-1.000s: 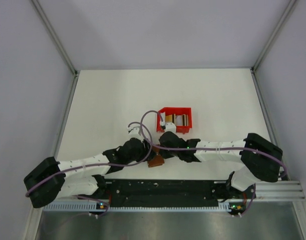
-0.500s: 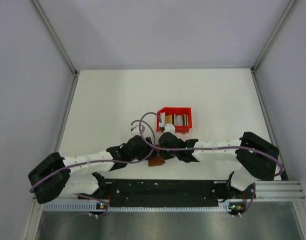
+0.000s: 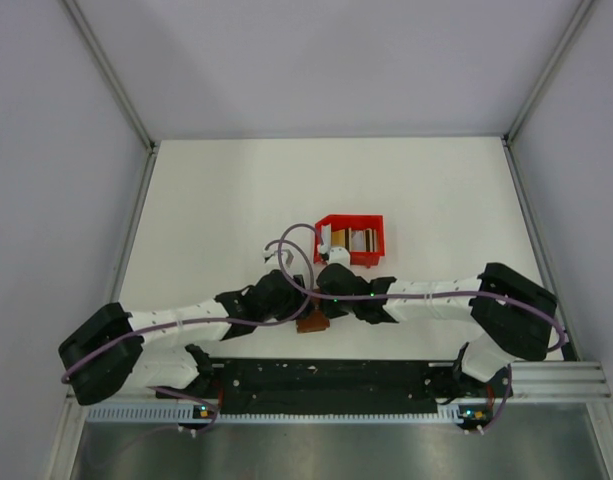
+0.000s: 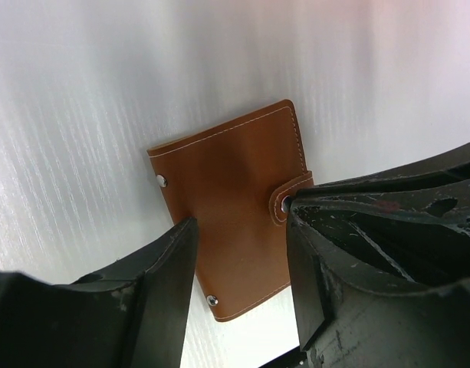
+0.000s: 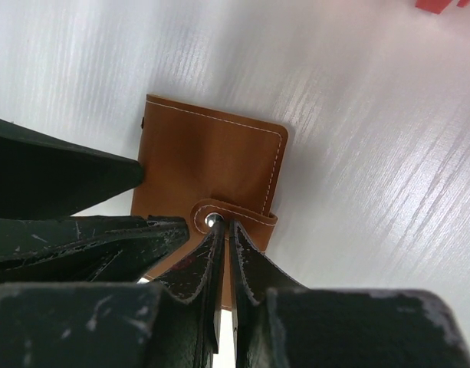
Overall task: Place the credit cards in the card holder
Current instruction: Close the card holder at the center of the board.
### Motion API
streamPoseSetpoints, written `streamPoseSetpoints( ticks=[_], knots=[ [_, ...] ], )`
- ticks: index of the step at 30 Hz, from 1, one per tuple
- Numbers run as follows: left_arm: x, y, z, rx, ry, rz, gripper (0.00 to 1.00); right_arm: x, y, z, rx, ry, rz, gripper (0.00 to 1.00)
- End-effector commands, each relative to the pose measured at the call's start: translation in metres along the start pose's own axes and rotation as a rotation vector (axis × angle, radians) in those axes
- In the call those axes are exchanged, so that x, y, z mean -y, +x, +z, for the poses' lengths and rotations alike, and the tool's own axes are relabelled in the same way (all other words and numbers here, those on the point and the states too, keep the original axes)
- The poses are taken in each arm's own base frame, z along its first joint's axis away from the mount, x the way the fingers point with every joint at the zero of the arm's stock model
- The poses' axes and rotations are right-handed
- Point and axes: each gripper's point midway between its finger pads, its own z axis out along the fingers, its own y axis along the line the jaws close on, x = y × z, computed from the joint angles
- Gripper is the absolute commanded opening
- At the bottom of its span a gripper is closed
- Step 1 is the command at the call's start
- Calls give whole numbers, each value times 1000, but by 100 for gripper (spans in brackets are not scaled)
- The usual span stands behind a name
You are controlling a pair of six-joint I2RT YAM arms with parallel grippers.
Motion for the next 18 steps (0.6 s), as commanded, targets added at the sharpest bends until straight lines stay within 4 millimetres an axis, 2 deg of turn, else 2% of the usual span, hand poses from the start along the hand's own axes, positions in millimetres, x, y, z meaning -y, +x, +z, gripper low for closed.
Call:
streamPoseSetpoints(
  ticks=[1, 18],
  knots=[
    [-1, 1, 4, -17, -18, 34, 54, -12, -18, 3, 36, -28, 6, 6],
    [-12, 17, 17, -90, -88, 35, 53, -2, -5, 15, -14, 3, 17, 7]
  ],
)
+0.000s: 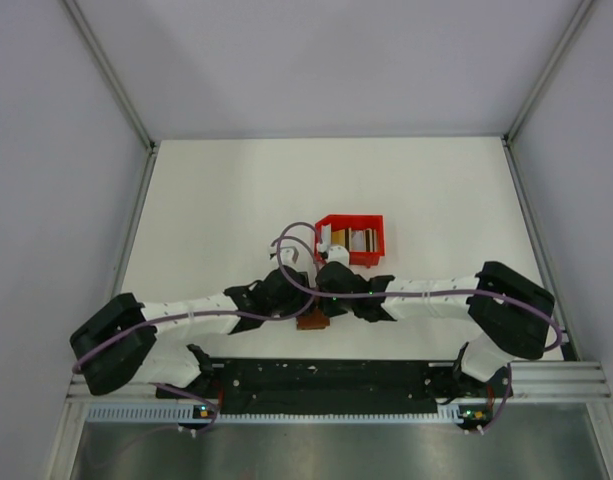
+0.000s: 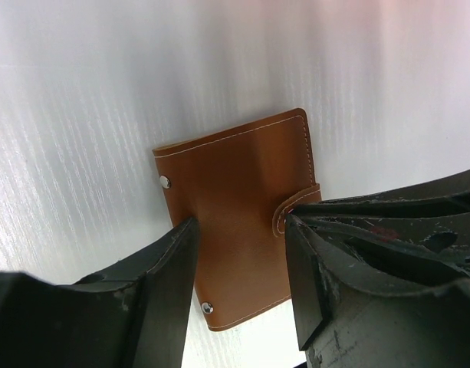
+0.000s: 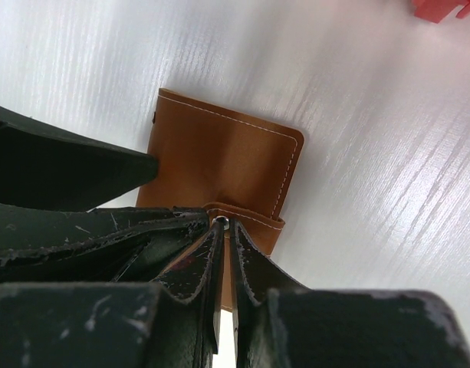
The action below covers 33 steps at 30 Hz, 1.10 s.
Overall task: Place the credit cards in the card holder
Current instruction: Close the card holder at the center of the board.
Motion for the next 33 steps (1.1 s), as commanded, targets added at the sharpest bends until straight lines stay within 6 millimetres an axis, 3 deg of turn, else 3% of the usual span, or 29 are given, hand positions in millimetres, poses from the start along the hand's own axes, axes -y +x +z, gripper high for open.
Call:
streamPoseSetpoints(
  ticks=[1, 18, 33],
  knots=[
    [-12, 20, 6, -78, -46, 12, 53, 0, -3, 12, -11, 3, 19, 7],
    [-16, 31, 16, -135, -78, 37, 48, 5, 1, 19, -56, 9, 48, 7],
    [-17, 39, 22, -164, -73, 43, 47, 29, 33, 39, -224, 114, 69, 6]
  ],
)
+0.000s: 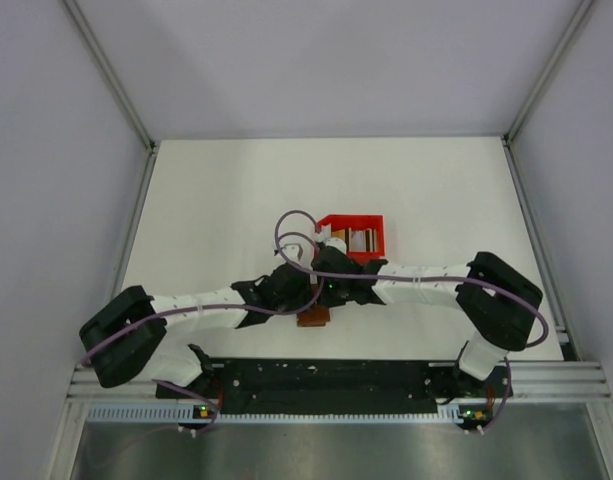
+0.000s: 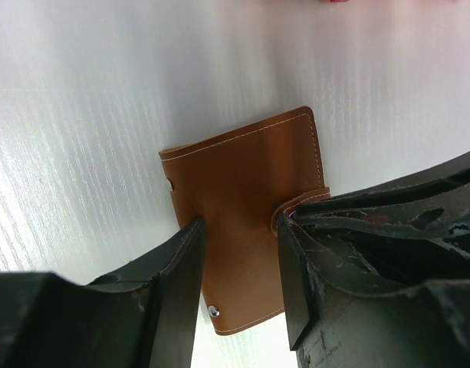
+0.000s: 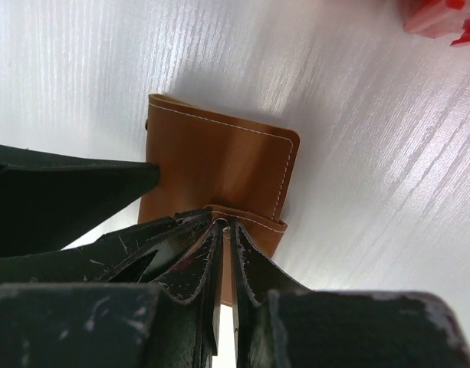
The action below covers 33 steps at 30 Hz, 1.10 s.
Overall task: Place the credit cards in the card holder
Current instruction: Close the card holder at the center of the board, then reset both arms
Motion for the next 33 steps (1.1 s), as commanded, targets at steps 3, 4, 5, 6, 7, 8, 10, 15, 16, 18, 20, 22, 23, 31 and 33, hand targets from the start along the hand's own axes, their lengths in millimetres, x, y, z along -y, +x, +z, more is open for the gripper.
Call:
streamPoseSetpoints(
  ticks=[3, 4, 5, 6, 7, 8, 10, 15, 16, 18, 20, 22, 23, 31, 33],
  knots=[
    [-9, 42, 13, -150, -3, 9, 47, 35, 39, 35, -134, 135, 8, 6],
    [-10, 42, 14, -151, -7, 8, 47, 36, 41, 36, -148, 144, 5, 6],
    [-10, 43, 14, -151, -6, 10, 47, 38, 42, 38, -158, 151, 1, 6],
    [-10, 44, 14, -155, -7, 11, 47, 39, 45, 39, -173, 158, -5, 6],
    [-9, 43, 15, -154, -4, 11, 47, 42, 48, 41, -185, 171, -9, 6],
    [-9, 43, 15, -154, -2, 9, 47, 44, 50, 44, -193, 181, -7, 6],
    [-9, 44, 14, -156, -2, 11, 46, 47, 54, 46, -215, 192, -12, 7],
    [-12, 41, 11, -136, -12, -2, 46, 40, 40, 38, -159, 156, -4, 7],
    [-12, 38, 10, -121, -11, -8, 46, 32, 32, 33, -125, 110, -14, 9],
    [-9, 28, 5, -82, -3, -15, 51, 19, 8, 17, -34, 53, -19, 11],
    [-3, 11, -2, -21, 12, -24, 58, 2, -26, -5, 90, -20, -40, 16],
    [4, -9, -12, 52, 33, -33, 71, -11, -58, -29, 207, -90, -55, 21],
    [8, -20, -17, 92, 42, -33, 76, -12, -71, -38, 251, -105, -56, 22],
    [-1, -83, -58, 324, -38, -46, 98, 45, -113, -119, 541, -40, 30, 60],
    [-19, -88, -62, 344, -100, -73, 98, 85, -107, -130, 579, 12, 132, 71]
  ],
)
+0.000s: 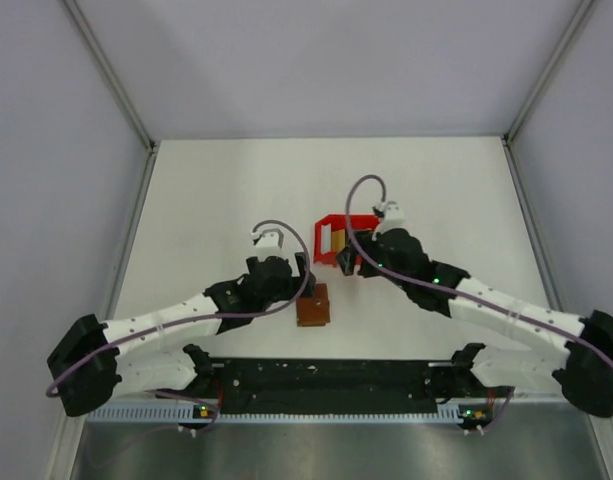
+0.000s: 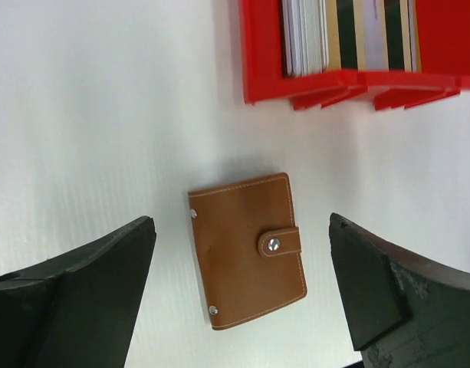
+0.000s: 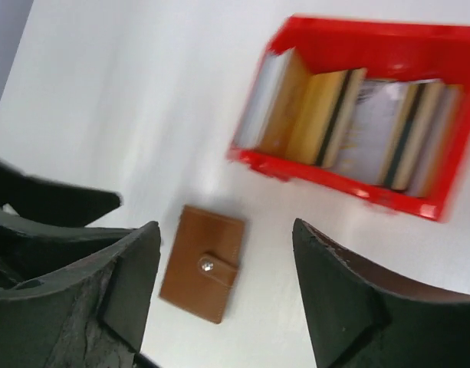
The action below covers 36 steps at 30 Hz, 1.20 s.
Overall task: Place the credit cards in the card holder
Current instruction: Reset both arms
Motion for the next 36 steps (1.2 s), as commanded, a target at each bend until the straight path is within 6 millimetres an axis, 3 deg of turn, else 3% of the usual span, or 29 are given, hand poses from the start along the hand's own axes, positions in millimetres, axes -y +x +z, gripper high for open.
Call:
streamPoseSetpoints(
  ticks=[1, 4, 5, 11, 13, 16, 23, 36],
  knots=[
    [-31, -36, -7, 113, -124, -20, 98, 83, -16, -37, 157, 193, 126, 76],
    [-71, -48, -2, 109, -166, -133, 98, 143, -23, -62, 224, 334, 171, 96],
    [-79, -55, -4, 130, -170, -154, 98, 162, -24, -70, 235, 396, 174, 99],
    [-106, -94, -23, 265, -309, -147, 98, 256, -17, -100, 226, 689, 238, 99],
    [-111, -99, -26, 279, -349, -140, 98, 271, -16, -107, 215, 779, 176, 99],
    [-120, -102, -31, 294, -409, -136, 98, 284, -16, -108, 218, 838, 124, 99],
    [-124, -125, -41, 366, -458, -87, 98, 279, -30, -106, 325, 789, 109, 99],
    [-129, -154, -53, 470, -528, -28, 98, 296, -40, -103, 420, 841, 7, 99]
  ],
)
